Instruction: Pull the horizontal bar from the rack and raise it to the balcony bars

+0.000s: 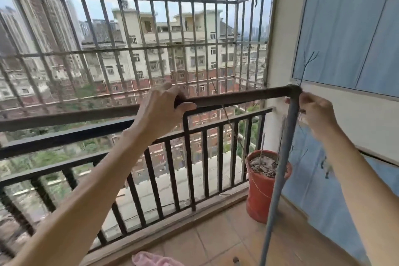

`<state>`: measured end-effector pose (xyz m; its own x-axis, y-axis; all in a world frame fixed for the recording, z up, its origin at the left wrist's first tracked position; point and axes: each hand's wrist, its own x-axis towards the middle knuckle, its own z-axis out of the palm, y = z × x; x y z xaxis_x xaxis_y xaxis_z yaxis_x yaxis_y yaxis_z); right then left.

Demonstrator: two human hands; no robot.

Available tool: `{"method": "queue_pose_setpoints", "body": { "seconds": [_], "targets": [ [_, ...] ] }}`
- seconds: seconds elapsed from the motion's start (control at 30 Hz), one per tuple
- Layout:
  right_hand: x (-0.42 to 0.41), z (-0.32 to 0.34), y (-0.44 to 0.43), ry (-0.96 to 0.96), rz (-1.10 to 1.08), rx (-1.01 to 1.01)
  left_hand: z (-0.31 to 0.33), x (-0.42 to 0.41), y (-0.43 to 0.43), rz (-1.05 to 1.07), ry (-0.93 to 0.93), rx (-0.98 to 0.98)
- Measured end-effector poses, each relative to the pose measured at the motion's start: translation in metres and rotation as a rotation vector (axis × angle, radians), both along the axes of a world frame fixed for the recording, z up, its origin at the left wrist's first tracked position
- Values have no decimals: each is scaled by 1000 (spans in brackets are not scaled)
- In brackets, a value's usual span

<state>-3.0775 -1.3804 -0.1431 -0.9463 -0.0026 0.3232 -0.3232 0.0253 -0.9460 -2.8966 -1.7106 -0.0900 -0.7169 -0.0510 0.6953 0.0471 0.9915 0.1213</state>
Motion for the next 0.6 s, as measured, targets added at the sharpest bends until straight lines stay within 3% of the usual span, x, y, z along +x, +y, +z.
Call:
{"method": "queue_pose_setpoints", "body": {
  "seconds": [0.6],
  "targets": [
    [-28,-8,2,142,128,69,-3,-11,1,67,27,45]
  ]
}}
